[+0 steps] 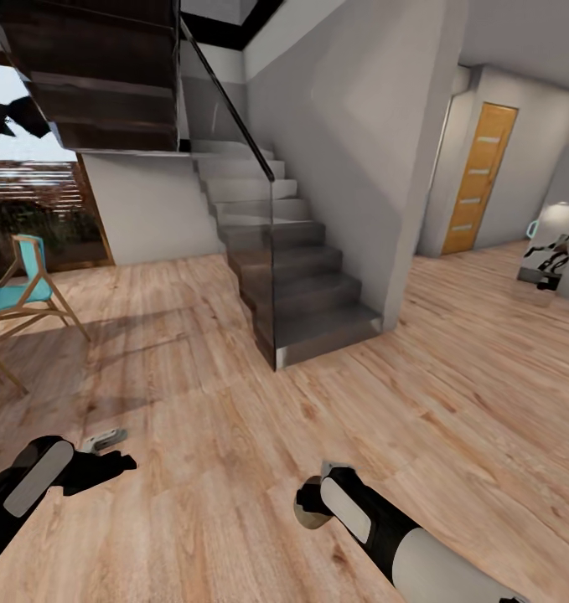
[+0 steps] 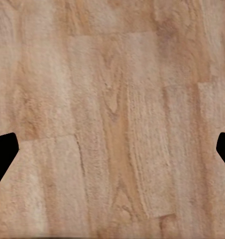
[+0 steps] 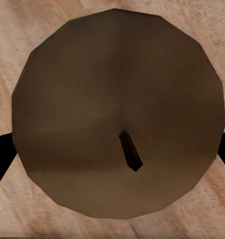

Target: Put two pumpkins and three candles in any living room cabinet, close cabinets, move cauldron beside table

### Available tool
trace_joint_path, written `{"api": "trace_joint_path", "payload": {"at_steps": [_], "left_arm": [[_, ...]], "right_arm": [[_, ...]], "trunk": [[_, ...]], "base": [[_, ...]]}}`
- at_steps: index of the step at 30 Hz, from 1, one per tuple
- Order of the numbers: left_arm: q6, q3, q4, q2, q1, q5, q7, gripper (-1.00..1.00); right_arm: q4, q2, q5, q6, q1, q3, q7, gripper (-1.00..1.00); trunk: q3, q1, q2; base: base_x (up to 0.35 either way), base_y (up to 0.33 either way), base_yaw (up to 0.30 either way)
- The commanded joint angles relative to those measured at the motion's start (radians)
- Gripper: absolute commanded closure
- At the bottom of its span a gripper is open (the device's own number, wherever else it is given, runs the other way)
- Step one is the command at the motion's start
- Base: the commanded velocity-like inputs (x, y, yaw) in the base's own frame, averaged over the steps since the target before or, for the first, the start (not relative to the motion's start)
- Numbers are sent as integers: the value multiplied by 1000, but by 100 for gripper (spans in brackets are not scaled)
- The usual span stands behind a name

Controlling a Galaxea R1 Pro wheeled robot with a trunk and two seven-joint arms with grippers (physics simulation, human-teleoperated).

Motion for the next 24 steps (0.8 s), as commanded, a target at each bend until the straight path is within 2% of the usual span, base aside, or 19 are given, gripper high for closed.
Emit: {"api": "trace_joint_path", "payload": {"at_steps": [1, 24], "left_arm": [[0, -4, -1, 1, -1, 10, 9, -100], [0, -5, -2, -8, -1, 10, 10, -100]], "right_arm": [[-2, -1, -8, 0, -1, 4, -9, 100], [-2, 0, -8, 0, -1, 4, -9, 100]], "trunk": [[-1, 0, -1], [9, 0, -1]], "base": [[-6, 0, 280], [0, 0, 281]]}}
